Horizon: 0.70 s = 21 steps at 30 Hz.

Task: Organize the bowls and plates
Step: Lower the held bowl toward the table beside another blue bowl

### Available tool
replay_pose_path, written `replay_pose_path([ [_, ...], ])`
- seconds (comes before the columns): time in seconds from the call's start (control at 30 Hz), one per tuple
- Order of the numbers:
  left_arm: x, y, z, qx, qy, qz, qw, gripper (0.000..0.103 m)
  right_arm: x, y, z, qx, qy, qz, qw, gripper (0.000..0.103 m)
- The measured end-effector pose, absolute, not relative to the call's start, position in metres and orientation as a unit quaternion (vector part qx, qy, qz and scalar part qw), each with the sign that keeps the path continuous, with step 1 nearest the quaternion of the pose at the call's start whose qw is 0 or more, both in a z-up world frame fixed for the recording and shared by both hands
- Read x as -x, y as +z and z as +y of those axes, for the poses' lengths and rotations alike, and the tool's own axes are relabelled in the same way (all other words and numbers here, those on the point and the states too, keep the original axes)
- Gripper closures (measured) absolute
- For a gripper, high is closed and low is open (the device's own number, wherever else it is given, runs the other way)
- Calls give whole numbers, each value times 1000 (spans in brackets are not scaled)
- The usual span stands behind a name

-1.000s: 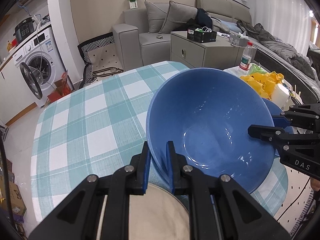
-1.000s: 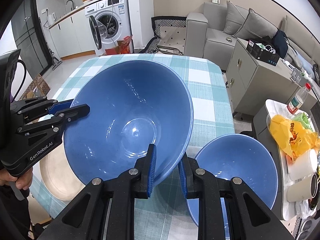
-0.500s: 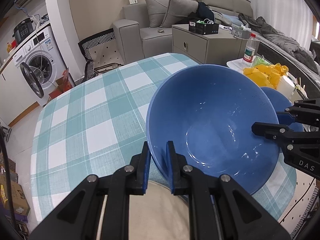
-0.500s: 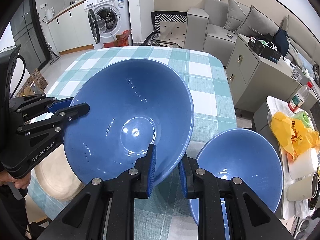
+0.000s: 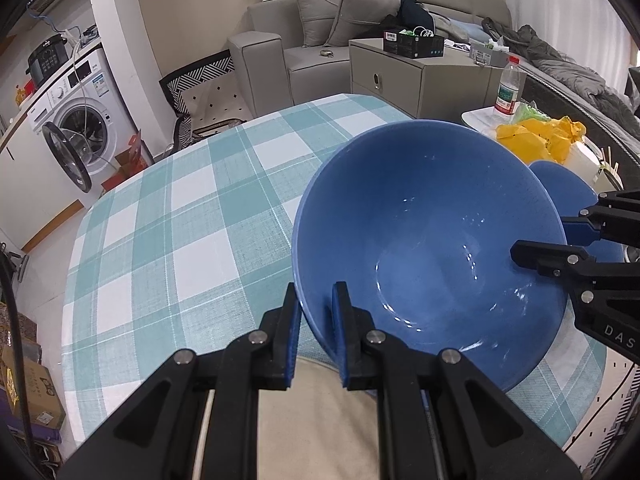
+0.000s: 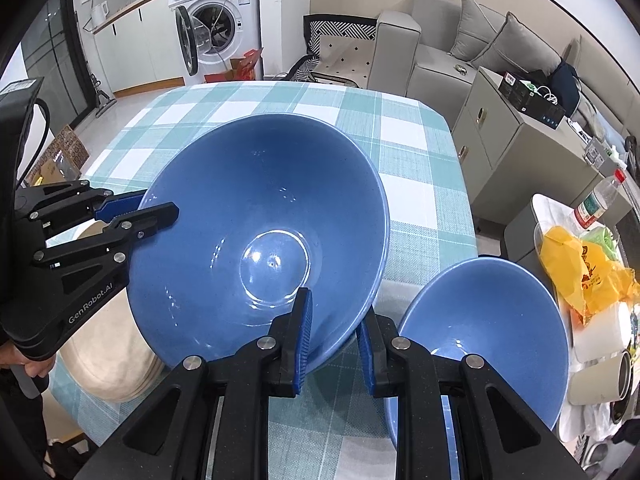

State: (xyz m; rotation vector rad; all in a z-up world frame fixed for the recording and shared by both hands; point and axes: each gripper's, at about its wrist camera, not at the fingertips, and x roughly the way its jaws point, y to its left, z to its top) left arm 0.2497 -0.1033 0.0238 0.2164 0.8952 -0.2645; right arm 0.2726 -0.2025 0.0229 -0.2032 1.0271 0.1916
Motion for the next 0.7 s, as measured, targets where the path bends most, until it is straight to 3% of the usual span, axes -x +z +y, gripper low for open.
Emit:
replay_pose_path([
  [0.7, -254, 18, -106, -123, -126, 433, 884, 88, -276, 21, -191, 155, 63, 485, 858, 80],
])
